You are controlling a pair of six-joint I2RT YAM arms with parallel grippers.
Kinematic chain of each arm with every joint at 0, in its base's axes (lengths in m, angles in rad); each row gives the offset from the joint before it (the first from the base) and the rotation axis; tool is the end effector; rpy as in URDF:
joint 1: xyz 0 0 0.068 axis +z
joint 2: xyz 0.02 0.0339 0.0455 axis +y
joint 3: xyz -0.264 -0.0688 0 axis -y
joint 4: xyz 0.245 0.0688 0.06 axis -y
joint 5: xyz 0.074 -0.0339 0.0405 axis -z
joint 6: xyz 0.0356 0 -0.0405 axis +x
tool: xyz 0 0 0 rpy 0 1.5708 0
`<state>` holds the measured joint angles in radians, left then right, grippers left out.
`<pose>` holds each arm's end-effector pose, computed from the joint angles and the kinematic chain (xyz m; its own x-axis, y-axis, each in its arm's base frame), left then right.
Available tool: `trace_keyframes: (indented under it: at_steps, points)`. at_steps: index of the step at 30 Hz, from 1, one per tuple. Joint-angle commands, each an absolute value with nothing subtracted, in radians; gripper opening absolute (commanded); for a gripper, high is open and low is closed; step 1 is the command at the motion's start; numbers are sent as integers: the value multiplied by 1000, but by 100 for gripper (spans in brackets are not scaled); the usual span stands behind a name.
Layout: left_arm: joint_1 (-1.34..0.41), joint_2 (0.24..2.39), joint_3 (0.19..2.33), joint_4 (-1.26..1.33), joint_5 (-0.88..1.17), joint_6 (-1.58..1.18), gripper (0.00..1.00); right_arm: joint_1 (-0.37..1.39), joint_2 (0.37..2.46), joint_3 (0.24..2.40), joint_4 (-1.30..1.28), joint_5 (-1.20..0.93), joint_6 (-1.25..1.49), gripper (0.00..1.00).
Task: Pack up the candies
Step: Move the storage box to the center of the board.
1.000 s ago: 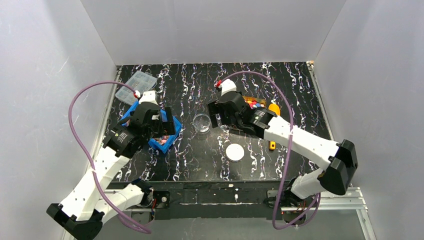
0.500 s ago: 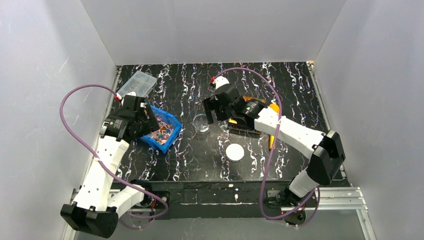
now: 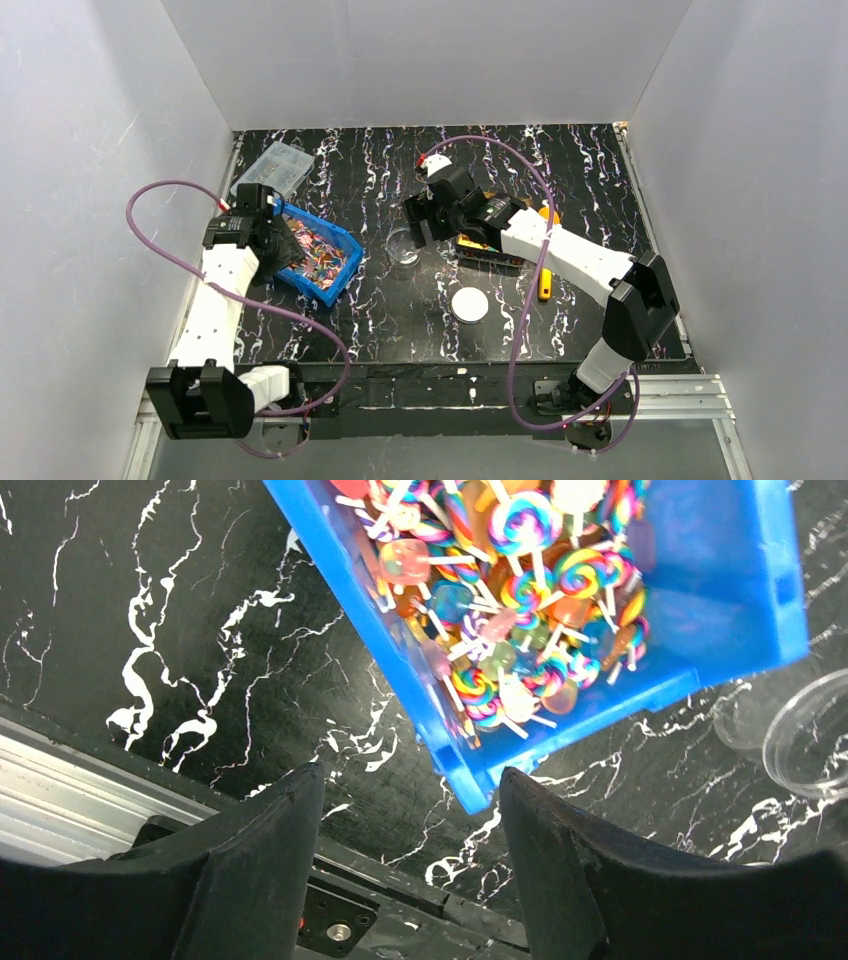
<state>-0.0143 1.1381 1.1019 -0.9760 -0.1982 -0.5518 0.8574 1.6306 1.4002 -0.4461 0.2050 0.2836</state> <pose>0.2141 0.0039 0.3119 -0.6747 -0.5044 -0.5389 -0.5214 0.8425 -0.1356 0.2495 0.2772 0.3113 -0.5714 -0.2416 -0.7843 -0.4964 0.8628 0.0958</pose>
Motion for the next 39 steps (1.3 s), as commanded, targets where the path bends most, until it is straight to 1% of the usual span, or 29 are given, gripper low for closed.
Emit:
trace_keyframes:
  at_steps: [1, 8, 15, 17, 21, 25, 30, 32, 39]
  points:
    - [57, 1179, 1082, -958, -164, -545, 63, 851, 1658, 1445, -410, 167, 273, 96]
    - [95, 1261, 1080, -926, -166, -548, 60, 850, 1672, 1434, -385, 137, 284, 95]
    - [107, 1332, 1095, -900, -160, -541, 52, 848, 1667, 1420, -392, 150, 279, 94]
    - [107, 1350, 1099, -894, -167, -540, 49, 847, 1663, 1416, -392, 149, 279, 94]
    - [106, 1377, 1109, -880, -173, -540, 36, 847, 1643, 1397, -386, 149, 282, 94]
    - [107, 1408, 1125, -873, -171, -540, 26, 847, 1625, 1374, -379, 155, 286, 94]
    - [106, 1445, 1149, -851, -146, -548, 5, 847, 1602, 1335, -374, 155, 298, 93]
    - [106, 1466, 1169, -845, -141, -550, 0, 847, 1588, 1314, -367, 152, 305, 93]
    - [107, 1533, 1212, -823, -85, -588, 0, 847, 1540, 1251, -354, 150, 326, 92]
